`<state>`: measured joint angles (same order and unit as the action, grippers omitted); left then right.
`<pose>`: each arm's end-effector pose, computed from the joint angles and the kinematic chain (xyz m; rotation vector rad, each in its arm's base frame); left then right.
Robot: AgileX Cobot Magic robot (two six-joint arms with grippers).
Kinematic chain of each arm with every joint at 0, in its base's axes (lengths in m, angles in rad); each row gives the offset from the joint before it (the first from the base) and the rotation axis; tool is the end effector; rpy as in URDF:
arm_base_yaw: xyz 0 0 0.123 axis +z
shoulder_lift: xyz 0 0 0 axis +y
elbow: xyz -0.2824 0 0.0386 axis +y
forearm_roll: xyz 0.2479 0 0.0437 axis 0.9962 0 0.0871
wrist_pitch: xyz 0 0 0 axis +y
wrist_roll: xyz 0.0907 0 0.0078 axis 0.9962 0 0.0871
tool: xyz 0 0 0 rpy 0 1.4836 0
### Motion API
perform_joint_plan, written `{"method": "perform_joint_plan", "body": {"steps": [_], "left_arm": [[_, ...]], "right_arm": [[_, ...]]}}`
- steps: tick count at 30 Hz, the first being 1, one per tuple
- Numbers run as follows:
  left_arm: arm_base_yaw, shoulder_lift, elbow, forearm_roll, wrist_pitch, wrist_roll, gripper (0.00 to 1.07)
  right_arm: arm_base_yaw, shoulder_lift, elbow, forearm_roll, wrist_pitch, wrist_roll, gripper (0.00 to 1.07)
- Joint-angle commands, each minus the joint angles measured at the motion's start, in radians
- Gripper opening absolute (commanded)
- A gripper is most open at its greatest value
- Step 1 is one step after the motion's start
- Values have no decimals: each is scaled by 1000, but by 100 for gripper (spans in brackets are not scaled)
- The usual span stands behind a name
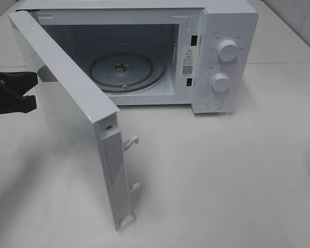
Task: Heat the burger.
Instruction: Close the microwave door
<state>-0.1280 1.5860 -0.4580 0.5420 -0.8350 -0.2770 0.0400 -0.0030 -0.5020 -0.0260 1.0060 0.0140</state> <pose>0.2627 -0.0689 0.1759 0.4852 1.7836 -0.3777 -0.0033 -0.0021 0.2822 -0.0254 1.9842 0.0042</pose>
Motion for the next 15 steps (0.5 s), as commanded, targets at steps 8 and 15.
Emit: {"method": "perform_joint_plan", "body": {"steps": [8,15], "left_arm": [[-28,-5,-8,-39,-10,-1,1],[-69,-5,-8,-105,-10,5,1]], "right_arm": [[-3,-31,3,3,-6,-14,44],[-3,-31,3,3,-6,-14,44]]}}
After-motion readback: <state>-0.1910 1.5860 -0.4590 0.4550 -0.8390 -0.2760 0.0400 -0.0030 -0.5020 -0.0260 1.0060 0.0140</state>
